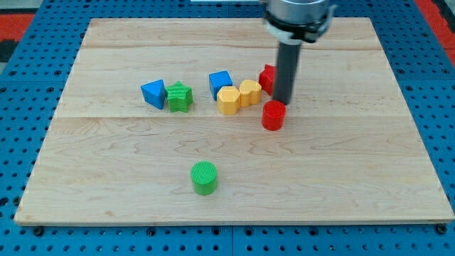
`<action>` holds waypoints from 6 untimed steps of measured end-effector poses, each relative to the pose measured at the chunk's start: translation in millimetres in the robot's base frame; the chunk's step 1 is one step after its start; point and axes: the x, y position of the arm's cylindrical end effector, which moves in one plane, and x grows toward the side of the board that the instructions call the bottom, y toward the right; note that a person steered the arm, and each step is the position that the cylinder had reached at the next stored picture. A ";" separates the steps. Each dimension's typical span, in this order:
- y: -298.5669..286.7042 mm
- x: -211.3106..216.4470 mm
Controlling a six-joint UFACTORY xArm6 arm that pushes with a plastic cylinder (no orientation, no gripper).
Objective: Slide the red star diagonally in between the yellow blocks
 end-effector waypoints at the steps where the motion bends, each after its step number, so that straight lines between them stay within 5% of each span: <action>1: 52.6 -23.4; 2: 12.5 -71.8; 3: -68.2 -69.0; 6: -132.5 32.4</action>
